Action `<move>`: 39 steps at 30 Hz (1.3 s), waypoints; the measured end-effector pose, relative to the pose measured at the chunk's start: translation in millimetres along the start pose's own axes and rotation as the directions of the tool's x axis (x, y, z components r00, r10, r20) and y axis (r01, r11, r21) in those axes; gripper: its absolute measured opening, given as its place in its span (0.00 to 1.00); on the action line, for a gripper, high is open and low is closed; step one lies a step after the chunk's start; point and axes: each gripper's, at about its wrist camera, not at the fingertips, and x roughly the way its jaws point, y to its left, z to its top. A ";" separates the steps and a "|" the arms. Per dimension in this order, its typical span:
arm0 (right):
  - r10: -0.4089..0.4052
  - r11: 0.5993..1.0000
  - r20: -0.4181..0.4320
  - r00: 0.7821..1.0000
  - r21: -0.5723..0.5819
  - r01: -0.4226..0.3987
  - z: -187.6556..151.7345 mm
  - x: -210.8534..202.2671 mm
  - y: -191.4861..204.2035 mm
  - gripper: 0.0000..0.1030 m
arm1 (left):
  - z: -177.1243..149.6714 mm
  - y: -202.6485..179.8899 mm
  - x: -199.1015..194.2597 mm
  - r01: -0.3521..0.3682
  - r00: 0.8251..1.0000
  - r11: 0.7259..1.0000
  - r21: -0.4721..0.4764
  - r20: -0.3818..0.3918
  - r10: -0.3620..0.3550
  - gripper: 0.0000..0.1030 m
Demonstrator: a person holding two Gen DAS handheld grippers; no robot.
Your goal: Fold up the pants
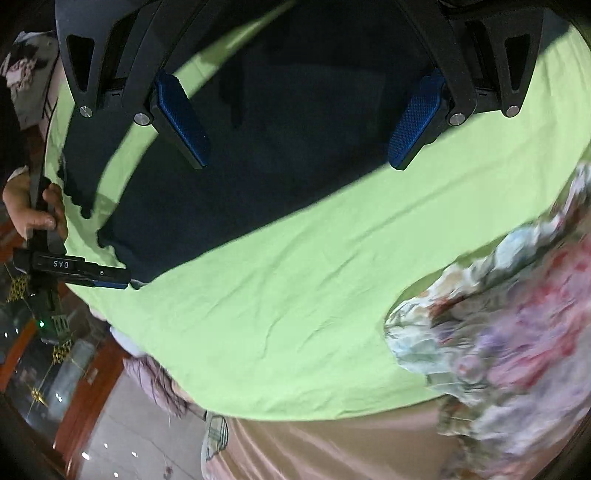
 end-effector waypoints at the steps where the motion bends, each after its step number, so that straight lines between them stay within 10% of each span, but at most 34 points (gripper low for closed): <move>1: 0.003 1.000 -0.015 1.000 0.002 -0.003 3.3 5.6 -3.1 0.70 | 6.9 1.5 7.4 0.012 1.000 1.000 0.015 -0.017 -0.012 0.94; 7: 0.078 0.997 -0.079 0.994 -0.010 -0.079 8.8 25.0 -2.3 0.61 | 31.8 4.5 52.4 0.013 0.993 0.995 0.102 -0.119 -0.001 0.91; 12: 0.097 0.994 -0.084 0.992 -0.036 -0.100 10.5 24.6 3.8 0.30 | 33.0 10.8 79.2 0.051 0.979 0.996 0.076 -0.198 -0.035 0.74; 17: 0.132 0.991 -0.046 0.990 -0.030 -0.133 14.4 13.7 2.9 0.15 | 29.9 4.6 70.3 0.145 0.970 0.987 0.070 -0.209 -0.128 0.12; 39: 0.311 0.932 0.075 0.948 -0.218 -0.288 -47.8 -85.3 16.9 0.12 | -42.6 -70.7 13.7 0.218 0.975 0.976 0.015 -0.046 -0.217 0.05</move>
